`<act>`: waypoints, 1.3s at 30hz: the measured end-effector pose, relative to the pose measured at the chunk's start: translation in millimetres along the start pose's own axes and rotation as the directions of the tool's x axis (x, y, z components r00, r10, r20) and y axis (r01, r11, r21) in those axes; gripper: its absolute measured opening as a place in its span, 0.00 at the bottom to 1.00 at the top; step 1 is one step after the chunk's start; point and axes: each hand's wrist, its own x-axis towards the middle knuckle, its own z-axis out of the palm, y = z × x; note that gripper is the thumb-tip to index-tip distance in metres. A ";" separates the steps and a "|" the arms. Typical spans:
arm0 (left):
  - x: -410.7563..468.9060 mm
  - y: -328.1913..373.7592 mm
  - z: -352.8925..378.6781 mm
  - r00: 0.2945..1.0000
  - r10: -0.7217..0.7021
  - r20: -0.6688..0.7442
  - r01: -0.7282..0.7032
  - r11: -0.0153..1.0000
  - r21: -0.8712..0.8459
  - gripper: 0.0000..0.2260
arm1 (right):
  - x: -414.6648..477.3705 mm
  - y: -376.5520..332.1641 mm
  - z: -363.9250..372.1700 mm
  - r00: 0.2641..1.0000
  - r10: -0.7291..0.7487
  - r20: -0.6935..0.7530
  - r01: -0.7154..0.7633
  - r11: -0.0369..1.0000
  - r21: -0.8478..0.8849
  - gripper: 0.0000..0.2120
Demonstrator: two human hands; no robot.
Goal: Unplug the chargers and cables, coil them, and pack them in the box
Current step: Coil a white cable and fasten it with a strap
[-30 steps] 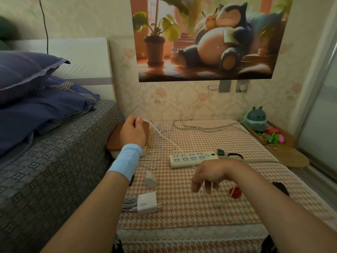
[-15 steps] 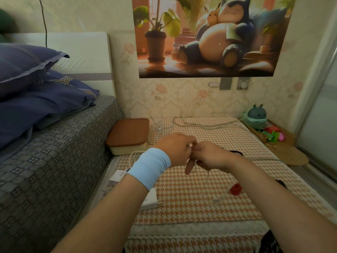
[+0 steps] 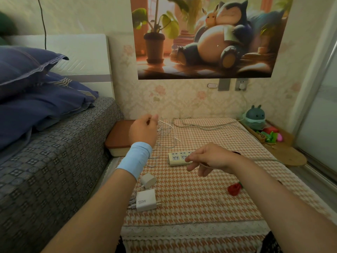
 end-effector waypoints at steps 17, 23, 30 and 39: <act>3.5 2.7 -8.4 0.975 -0.009 0.222 0.111 0.885 -0.452 0.17 | -27.0 -22.9 -15.8 0.879 -0.031 0.476 -0.078 0.975 0.207 0.33; -6.6 8.5 -2.8 0.842 0.209 0.498 -0.044 0.945 -0.323 0.16 | -5.8 -19.1 -9.5 0.939 -0.236 -0.249 0.292 0.930 0.222 0.21; -9.7 16.5 1.1 0.943 0.124 0.308 -0.043 0.965 -0.257 0.15 | -8.0 -23.0 4.7 0.955 -0.295 0.001 0.262 0.849 0.460 0.12; 14.7 -10.2 -12.6 0.901 -0.411 -0.141 0.329 0.857 -0.396 0.14 | -4.8 3.4 -14.8 0.982 0.169 0.087 -0.155 0.976 -0.155 0.16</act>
